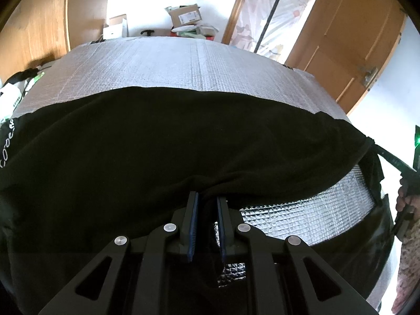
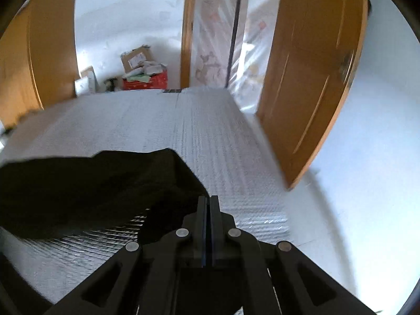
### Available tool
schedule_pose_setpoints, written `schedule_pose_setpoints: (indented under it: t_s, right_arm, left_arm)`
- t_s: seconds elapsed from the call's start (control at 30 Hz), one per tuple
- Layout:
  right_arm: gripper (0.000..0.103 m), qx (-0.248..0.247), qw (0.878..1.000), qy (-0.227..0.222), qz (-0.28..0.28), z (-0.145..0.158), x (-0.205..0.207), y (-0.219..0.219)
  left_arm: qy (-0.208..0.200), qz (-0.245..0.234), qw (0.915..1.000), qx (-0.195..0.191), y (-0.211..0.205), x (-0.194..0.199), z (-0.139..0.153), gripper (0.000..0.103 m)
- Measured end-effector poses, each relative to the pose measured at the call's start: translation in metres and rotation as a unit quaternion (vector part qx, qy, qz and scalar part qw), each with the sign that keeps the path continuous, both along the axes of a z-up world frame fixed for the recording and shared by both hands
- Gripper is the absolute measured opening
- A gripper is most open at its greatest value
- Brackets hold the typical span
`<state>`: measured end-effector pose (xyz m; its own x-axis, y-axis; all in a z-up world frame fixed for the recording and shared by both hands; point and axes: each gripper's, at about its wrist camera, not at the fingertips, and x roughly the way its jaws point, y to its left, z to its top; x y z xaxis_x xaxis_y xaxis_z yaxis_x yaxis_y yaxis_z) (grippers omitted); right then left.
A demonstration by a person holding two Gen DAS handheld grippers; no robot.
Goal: Fold clothes
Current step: 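Lower the folded edge onto the garment with the right gripper and release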
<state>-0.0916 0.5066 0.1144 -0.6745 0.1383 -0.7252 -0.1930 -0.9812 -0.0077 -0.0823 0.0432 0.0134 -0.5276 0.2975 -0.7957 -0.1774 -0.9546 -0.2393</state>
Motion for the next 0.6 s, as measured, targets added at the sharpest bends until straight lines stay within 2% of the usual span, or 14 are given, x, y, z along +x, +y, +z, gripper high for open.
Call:
schedule_pose_setpoints:
  t_s: [0.13, 0.23, 0.33, 0.37, 0.6]
  right_arm:
    - [0.006, -0.092, 0.996, 0.006, -0.02, -0.001, 0.015, 0.034]
    - [0.023, -0.117, 0.992, 0.002, -0.047, -0.006, 0.029, 0.051]
    - [0.032, -0.147, 0.987, -0.014, -0.058, -0.018, 0.041, 0.06]
    - [0.036, -0.145, 0.988, -0.02, -0.058, -0.022, 0.043, 0.061]
    - [0.039, -0.128, 0.989, -0.042, -0.059, -0.037, 0.047, 0.054]
  left_arm:
    - [0.0, 0.002, 1.0, 0.0, 0.001, 0.0, 0.0, 0.014]
    - [0.0, 0.003, 1.0, 0.0, 0.001, 0.0, 0.0, 0.014]
    - [0.0, 0.004, 1.0, -0.002, 0.003, 0.0, -0.001, 0.014]
    - [0.0, 0.004, 1.0, -0.002, 0.003, 0.0, -0.001, 0.014]
    - [0.0, 0.006, 1.0, -0.006, 0.005, 0.0, 0.0, 0.014]
